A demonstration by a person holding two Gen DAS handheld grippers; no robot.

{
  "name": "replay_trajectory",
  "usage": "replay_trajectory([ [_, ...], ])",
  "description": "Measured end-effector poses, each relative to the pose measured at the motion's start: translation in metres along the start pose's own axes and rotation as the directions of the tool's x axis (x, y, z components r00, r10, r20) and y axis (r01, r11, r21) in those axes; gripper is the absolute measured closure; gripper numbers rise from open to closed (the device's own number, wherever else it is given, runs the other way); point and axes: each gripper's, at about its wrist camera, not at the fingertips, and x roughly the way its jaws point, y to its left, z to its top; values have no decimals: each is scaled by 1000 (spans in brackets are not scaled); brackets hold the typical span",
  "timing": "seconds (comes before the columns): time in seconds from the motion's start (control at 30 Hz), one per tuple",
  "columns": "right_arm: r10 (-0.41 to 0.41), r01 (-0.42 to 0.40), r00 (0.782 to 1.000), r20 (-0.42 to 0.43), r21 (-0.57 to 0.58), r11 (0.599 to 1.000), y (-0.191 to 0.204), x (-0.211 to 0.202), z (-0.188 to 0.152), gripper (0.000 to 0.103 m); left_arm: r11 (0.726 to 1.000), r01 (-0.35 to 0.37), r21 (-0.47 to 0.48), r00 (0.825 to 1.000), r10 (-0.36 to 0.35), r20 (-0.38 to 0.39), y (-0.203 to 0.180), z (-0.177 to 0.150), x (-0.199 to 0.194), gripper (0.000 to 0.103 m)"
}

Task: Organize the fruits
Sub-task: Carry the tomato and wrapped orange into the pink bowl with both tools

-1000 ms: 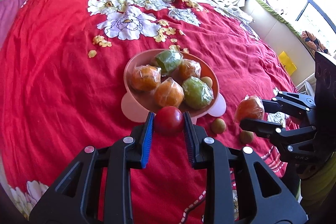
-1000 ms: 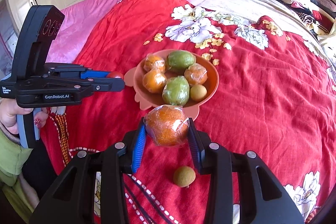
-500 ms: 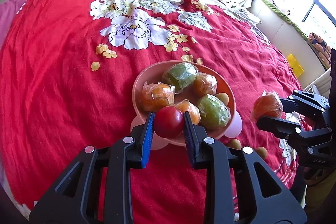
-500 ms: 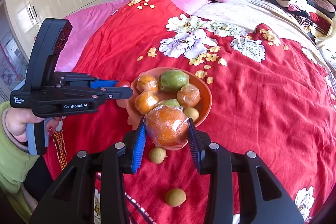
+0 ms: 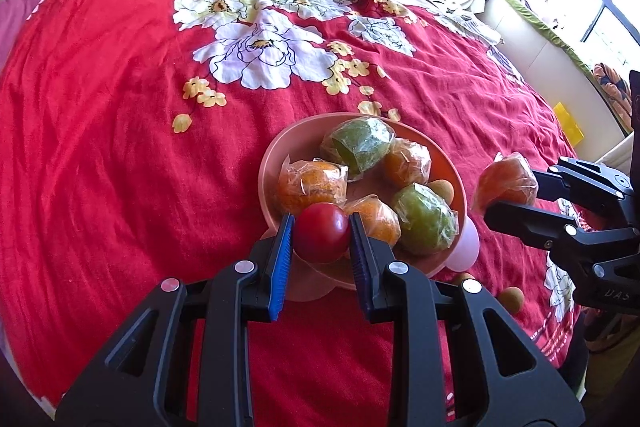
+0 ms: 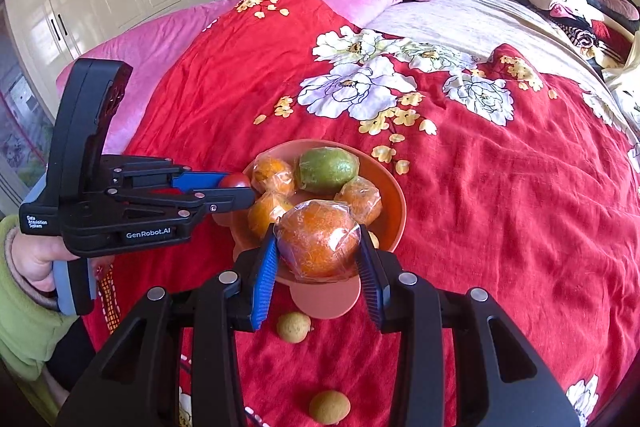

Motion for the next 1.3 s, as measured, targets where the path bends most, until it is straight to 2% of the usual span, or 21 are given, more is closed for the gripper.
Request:
replay_trajectory([
  [0.93,7,-8,1000,-24,-3,1000,-1,29,27,67,999,-18,28,1000,18,3,-3,4,3,83],
  [1.07,6,-7,999,-32,-4,1000,-2,35,30,67,1000,-17,26,1000,17,4,-2,4,3,77],
  [1.3,13,-13,999,-52,3,1000,-4,46,33,67,999,-19,26,1000,19,8,-1,1,0,77],
])
